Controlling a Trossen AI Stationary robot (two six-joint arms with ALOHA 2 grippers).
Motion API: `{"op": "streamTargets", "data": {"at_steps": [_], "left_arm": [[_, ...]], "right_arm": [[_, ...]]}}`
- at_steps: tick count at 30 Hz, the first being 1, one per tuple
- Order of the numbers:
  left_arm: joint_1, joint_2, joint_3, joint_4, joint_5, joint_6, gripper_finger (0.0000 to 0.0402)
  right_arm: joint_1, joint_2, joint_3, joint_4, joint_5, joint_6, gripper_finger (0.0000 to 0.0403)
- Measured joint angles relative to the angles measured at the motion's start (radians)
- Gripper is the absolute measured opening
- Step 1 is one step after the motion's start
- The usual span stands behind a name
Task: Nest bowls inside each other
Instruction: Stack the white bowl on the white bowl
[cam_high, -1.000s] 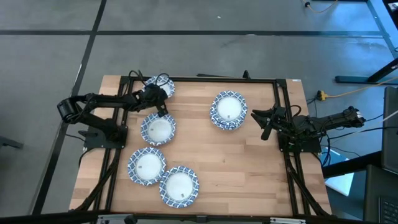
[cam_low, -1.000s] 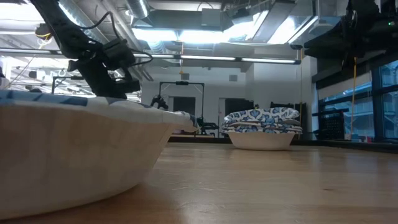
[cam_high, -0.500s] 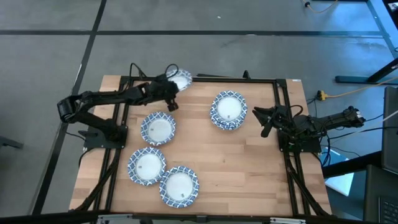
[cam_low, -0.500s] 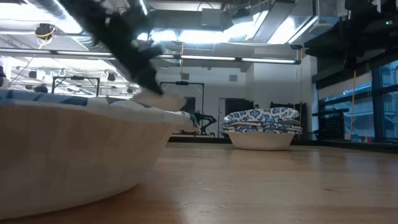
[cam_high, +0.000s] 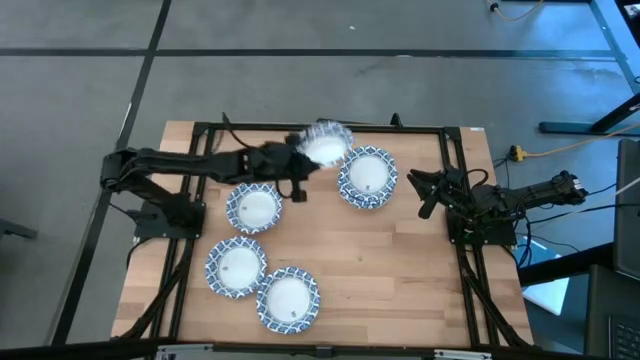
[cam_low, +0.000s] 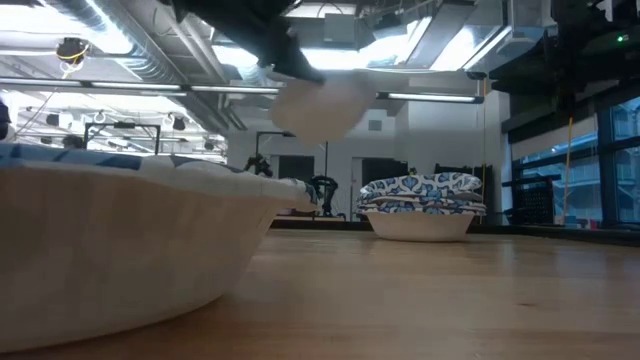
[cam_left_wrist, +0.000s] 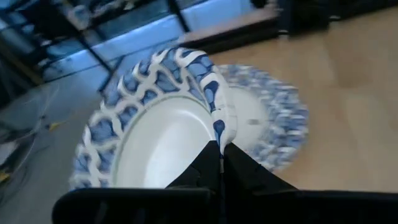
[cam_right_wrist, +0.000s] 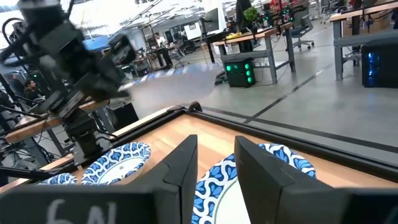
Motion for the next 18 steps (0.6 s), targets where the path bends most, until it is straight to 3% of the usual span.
{"op": "streamTargets", "data": {"at_steps": [7,18], "left_arm": [[-0.089,0.209,0.103,0.121,0.009,0.010,0.0000],[-0.084,0.517,0.394,0.123,0.052,0.080,0.0000]], "right_arm": [[0.000,0.000,0.000,-0.004,0.000,0.000,0.0108],[0.000,0.000,0.000,-0.005,-0.035,0.003,0.0108]]}}
